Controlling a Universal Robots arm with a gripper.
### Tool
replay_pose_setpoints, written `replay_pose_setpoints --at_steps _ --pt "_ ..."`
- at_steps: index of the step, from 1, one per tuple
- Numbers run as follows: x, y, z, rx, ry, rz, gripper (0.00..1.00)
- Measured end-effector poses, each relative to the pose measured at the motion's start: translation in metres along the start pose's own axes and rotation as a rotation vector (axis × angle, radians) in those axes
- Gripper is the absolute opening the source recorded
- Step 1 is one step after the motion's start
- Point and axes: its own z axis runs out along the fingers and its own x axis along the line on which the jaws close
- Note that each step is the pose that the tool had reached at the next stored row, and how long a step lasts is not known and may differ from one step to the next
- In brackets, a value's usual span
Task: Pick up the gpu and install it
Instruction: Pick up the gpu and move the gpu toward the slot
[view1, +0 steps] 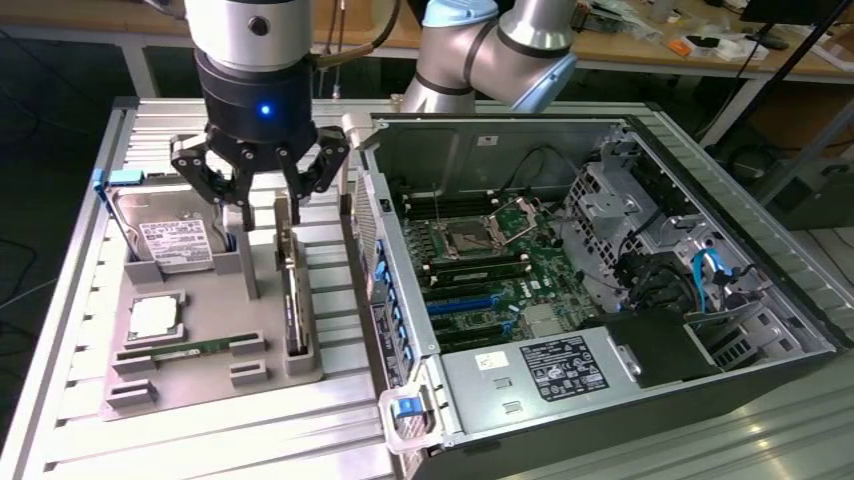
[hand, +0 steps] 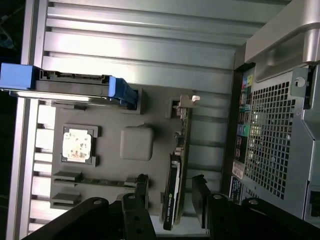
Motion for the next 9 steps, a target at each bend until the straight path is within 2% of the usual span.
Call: replay_pose_setpoints --at_steps 3,9 --pt "0.001 -0.0063 0.0062 -0.0005 0.0036 0.000 0.48" --pt "0.002 -0.0183 0.0168 -0.0006 0.0036 0.000 0.48"
